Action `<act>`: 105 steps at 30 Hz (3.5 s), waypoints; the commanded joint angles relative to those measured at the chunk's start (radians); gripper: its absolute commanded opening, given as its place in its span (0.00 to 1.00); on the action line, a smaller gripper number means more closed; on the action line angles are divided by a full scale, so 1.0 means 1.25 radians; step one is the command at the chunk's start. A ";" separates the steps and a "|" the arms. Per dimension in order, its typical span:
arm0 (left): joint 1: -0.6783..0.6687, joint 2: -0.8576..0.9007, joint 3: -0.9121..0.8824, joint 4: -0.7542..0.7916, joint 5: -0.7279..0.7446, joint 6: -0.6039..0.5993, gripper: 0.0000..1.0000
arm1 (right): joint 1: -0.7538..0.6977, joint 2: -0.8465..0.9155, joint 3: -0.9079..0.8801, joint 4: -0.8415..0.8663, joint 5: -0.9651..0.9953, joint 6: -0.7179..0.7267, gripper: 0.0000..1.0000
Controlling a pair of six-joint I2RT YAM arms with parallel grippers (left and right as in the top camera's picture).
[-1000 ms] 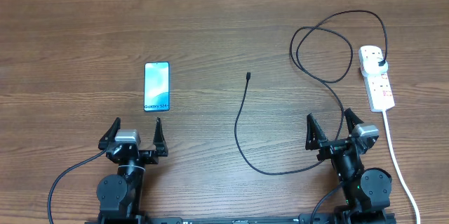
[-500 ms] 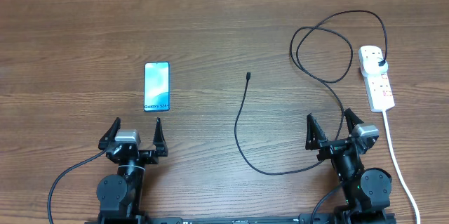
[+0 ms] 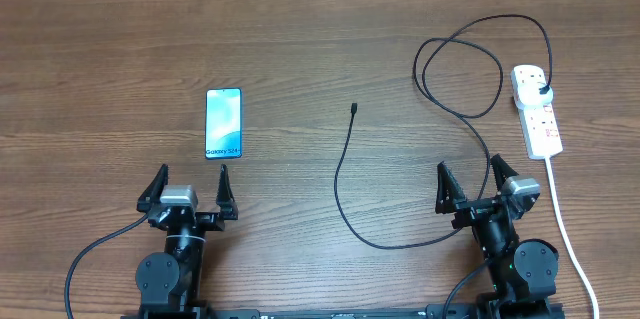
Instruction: Plug charger to phone and switch on socket
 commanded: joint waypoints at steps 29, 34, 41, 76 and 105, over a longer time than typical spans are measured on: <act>0.010 -0.005 0.010 0.012 -0.008 0.022 1.00 | 0.005 -0.009 -0.009 0.003 0.008 -0.001 1.00; 0.010 0.031 0.043 0.012 -0.008 0.022 1.00 | 0.005 -0.009 -0.009 0.003 0.008 -0.001 1.00; 0.010 0.161 0.143 0.012 -0.009 0.022 1.00 | 0.005 -0.009 -0.009 0.003 0.008 -0.001 1.00; 0.010 1.085 1.119 -0.705 0.120 0.022 1.00 | 0.005 -0.009 -0.009 0.003 0.008 -0.001 1.00; 0.008 1.227 1.207 -0.818 0.117 -0.074 1.00 | 0.005 -0.009 -0.009 0.003 0.008 -0.001 1.00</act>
